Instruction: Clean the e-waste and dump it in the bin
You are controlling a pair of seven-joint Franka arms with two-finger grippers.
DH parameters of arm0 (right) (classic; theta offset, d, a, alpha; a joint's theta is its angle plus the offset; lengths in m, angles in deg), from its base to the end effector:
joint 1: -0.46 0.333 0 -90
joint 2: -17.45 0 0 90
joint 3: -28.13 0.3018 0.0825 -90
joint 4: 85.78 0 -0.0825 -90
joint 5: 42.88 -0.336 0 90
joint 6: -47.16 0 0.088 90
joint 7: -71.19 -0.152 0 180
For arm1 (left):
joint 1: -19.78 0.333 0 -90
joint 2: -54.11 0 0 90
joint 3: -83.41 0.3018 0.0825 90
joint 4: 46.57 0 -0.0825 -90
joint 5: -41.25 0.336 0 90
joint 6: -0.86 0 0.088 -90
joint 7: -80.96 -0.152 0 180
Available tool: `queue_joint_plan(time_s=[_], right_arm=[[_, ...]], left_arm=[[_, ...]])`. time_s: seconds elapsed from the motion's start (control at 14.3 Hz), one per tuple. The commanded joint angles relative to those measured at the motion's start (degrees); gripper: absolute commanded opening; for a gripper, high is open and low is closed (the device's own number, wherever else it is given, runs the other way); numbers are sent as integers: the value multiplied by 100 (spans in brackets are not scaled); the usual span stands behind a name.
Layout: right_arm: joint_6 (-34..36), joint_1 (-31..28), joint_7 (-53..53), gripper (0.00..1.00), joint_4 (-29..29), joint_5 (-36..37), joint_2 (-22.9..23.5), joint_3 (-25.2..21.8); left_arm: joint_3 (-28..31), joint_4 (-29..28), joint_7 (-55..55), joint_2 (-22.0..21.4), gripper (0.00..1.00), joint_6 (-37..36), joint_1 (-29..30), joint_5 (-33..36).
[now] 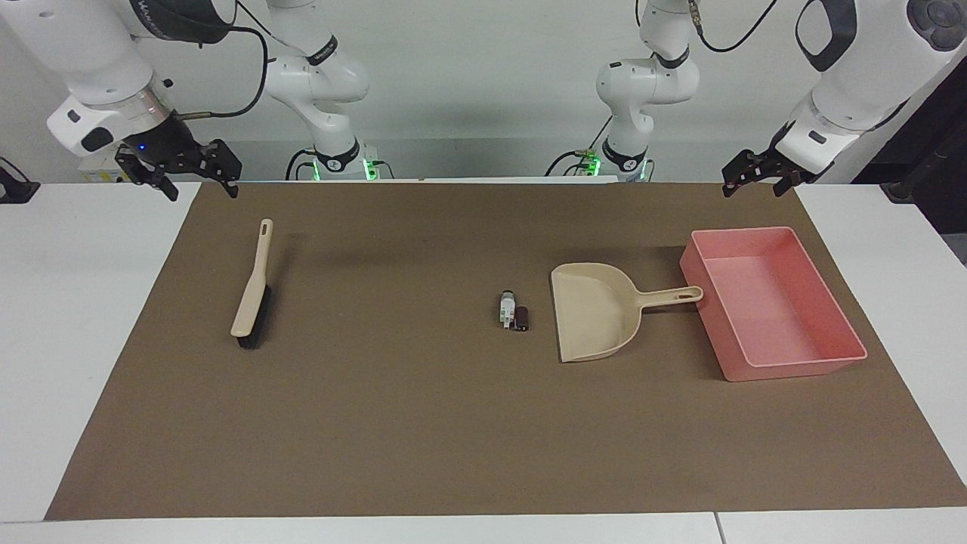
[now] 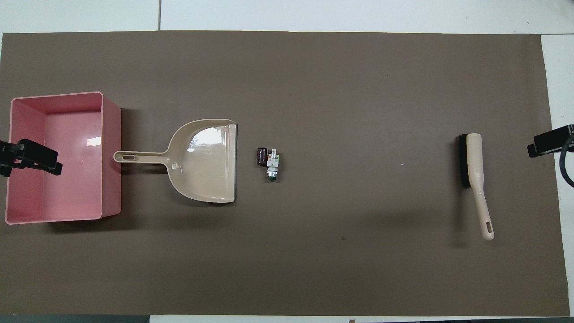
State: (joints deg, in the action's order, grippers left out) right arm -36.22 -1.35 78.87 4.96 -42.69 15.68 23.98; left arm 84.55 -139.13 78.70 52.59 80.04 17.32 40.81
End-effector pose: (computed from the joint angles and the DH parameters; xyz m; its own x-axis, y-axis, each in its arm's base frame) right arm 0.4777 -0.0509 0.5658 0.9948 0.0304 -0.0968 0.0294 -0.9995 -0.0120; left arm 0.4666 -0.0119 0.5464 0.9767 -0.0635 -0.2050 -0.0615 -0.9980 0.0163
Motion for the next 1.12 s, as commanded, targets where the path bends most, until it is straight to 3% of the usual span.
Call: queue_joint_plan(time_s=[0.0, 0.42, 0.77, 1.05], right_arm=[[-82, -39, 138, 99, 119, 34, -113, 37], [-91, -39, 129, 99, 119, 25, -113, 37], [-91, -39, 129, 99, 119, 16, -113, 37], [-91, -39, 120, 99, 128, 25, -121, 37]], left_arm=[[-26, 28, 33, -15, 99, -87, 44, 44], [-26, 54, 42, -6, 99, 44, 44, 44], [-26, 20, 42, 2, 99, 852, 36, 61], [-26, 20, 7, 20, 99, 993, -25, 183]])
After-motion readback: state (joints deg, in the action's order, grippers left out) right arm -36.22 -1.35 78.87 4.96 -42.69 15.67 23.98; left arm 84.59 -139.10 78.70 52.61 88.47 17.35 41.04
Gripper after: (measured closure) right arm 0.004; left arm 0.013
